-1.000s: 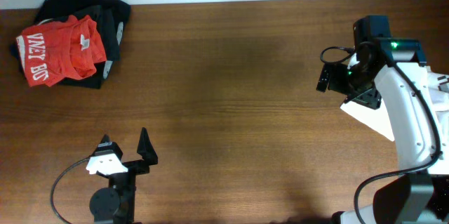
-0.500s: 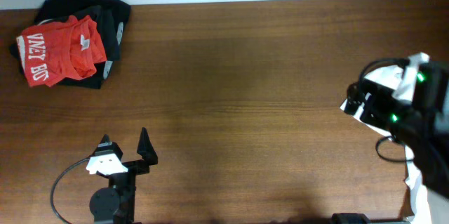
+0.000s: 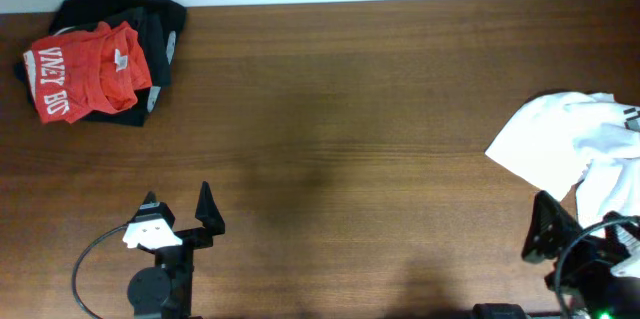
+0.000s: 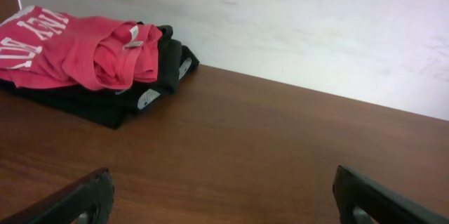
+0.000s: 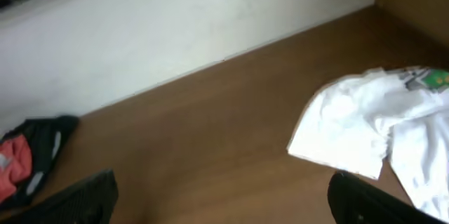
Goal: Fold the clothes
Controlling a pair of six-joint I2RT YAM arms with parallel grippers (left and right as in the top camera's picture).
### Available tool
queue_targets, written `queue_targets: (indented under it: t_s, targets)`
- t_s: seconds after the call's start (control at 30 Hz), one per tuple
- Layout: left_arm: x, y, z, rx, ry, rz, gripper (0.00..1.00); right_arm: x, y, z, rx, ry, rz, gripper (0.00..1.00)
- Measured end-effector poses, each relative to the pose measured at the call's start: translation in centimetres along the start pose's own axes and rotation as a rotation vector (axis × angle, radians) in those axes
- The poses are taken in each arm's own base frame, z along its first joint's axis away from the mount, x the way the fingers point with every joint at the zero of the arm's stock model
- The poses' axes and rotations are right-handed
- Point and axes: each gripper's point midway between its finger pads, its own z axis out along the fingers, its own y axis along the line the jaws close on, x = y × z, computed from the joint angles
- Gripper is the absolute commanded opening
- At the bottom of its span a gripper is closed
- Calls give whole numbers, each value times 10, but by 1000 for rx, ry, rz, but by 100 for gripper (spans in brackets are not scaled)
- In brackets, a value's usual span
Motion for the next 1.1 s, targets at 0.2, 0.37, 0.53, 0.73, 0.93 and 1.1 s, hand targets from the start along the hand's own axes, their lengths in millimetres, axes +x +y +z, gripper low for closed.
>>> queue_targets:
  t_s: [0.2, 0.37, 0.53, 0.73, 0.93, 1.1]
  targets:
    - [0, -1, 0, 4, -1, 0, 99, 94, -15, 61, -78, 64, 56, 99]
    - [0, -1, 0, 4, -1, 0, 99, 85, -1, 98, -219, -163, 61, 99]
    - [0, -1, 0, 4, -1, 0, 99, 105, -6, 132, -271, -284, 56, 99]
    - [0, -1, 0, 4, -1, 0, 99, 119, -10, 145, -285, -375, -34, 99]
    - [0, -1, 0, 4, -1, 0, 99, 128, -13, 154, -269, -419, -154, 99]
    - [0, -1, 0, 4, -1, 0, 99, 151, -18, 167, -232, -369, -338, 99]
